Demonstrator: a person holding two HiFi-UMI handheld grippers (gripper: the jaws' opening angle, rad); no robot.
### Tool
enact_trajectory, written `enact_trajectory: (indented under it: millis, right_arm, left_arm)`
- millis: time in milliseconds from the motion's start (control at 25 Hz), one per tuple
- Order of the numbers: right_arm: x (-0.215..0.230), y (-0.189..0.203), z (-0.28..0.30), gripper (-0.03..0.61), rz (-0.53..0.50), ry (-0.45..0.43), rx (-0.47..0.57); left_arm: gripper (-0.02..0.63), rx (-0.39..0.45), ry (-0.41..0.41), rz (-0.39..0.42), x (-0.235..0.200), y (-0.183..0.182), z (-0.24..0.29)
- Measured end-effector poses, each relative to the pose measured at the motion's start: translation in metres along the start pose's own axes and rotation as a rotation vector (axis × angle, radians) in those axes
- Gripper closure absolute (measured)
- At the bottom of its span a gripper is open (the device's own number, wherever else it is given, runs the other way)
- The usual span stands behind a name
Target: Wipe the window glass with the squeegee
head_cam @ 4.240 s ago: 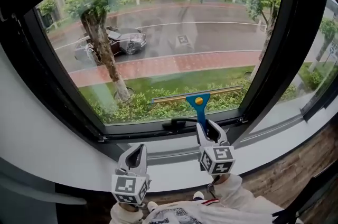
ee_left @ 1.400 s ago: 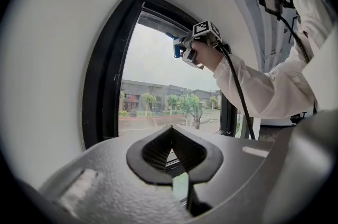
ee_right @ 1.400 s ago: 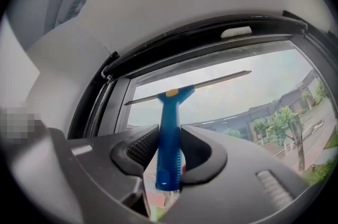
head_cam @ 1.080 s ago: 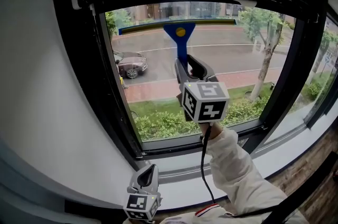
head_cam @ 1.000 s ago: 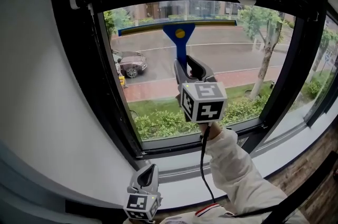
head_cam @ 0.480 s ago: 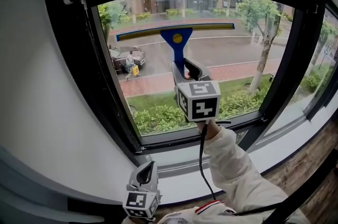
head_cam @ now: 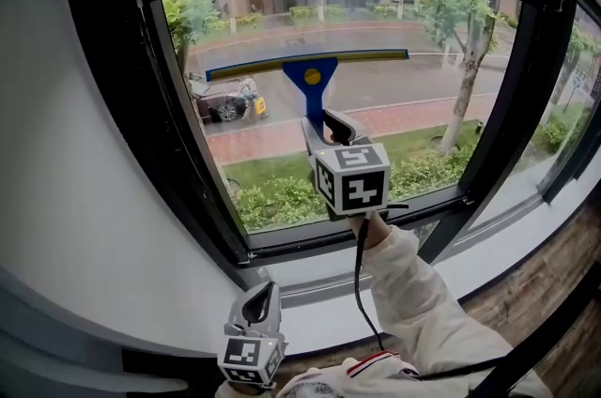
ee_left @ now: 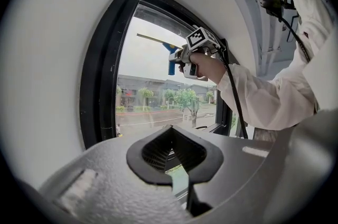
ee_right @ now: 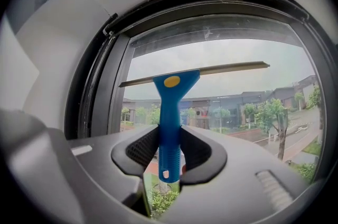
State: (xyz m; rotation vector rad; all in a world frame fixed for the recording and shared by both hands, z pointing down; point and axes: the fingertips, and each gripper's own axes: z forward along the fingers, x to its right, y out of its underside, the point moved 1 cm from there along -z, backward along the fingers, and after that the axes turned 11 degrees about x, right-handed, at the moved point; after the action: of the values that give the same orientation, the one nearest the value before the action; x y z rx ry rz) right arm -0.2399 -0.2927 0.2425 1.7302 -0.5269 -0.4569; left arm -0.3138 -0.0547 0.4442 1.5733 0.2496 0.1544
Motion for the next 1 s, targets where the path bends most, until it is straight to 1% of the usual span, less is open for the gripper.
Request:
enact_trajectory:
  millis: [160,520,800,1000]
  right_arm:
    - [0.001,0.019,-0.003,0.445,0.015,-0.008,-0.049]
    - [0.002,0.058,-0.010,0.445,-0.004,-0.011,-0.154]
    - [0.001,0.079,-0.017,0.445,-0.006,-0.051,-0.225]
    - [0.001,0.089,-0.022,0.445,-0.007,-0.056,-0.247]
  left_arm:
    - [0.614,-0.013,0.002,-0.002,0.001,0.005,-0.004]
    - [0.614,-0.025,0.010,-0.009,0.004,0.010,-0.005]
    - [0.614,-0.029,0.017,-0.012,0.010,0.013,-0.003]
    - [0.614,-0.035,0.020,-0.013,0.015,0.015,-0.002]
